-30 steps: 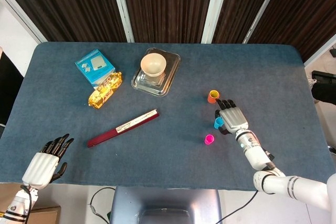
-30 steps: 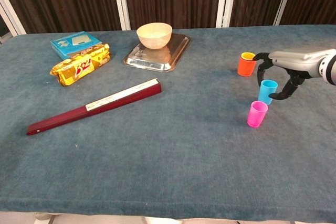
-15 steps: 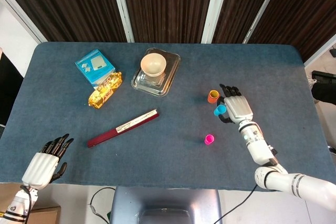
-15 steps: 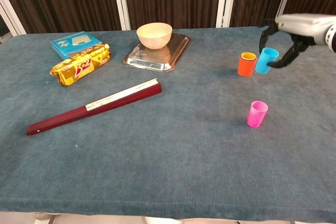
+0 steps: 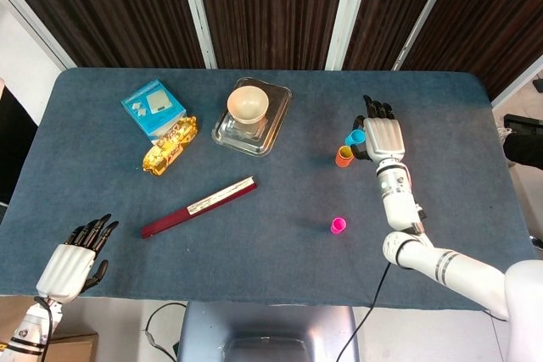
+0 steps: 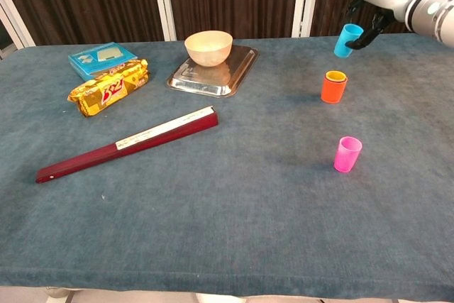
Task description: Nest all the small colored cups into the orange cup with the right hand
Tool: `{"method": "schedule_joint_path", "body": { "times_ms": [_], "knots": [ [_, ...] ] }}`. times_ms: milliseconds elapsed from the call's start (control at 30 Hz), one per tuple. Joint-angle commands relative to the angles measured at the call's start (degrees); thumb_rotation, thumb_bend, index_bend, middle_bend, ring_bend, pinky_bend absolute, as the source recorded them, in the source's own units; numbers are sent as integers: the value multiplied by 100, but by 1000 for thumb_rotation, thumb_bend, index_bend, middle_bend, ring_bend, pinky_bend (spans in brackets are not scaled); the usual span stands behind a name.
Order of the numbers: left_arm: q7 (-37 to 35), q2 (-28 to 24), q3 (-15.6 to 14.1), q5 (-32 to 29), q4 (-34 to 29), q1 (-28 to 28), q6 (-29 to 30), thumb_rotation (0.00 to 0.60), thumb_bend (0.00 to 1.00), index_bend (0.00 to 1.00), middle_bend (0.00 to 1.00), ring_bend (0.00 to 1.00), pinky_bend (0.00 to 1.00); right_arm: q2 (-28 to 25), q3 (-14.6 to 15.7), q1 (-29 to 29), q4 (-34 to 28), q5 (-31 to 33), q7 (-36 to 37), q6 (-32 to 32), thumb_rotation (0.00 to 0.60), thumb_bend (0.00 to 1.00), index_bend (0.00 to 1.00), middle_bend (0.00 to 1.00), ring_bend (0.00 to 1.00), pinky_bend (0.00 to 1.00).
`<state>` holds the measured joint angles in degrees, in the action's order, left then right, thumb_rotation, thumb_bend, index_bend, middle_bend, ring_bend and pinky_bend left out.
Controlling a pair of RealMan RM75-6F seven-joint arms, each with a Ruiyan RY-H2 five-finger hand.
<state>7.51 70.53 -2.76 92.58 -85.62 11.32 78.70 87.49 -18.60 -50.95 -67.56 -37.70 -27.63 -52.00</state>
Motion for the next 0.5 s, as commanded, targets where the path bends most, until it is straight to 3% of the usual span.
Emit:
{"method": "schedule_joint_path", "body": {
  "times_ms": [33,500],
  "knots": [
    [-8,-1,-3,-10,2,10,-27,600,483,0,0,89,190,228,29,-56,335,173,35,251,600,455,600,57,0,0],
    [24,34,5,-66,17,58,-130,600,483,0,0,89,191,494,101,-120,727,140,67,460,600,454,588,57,0,0]
  ]
}}
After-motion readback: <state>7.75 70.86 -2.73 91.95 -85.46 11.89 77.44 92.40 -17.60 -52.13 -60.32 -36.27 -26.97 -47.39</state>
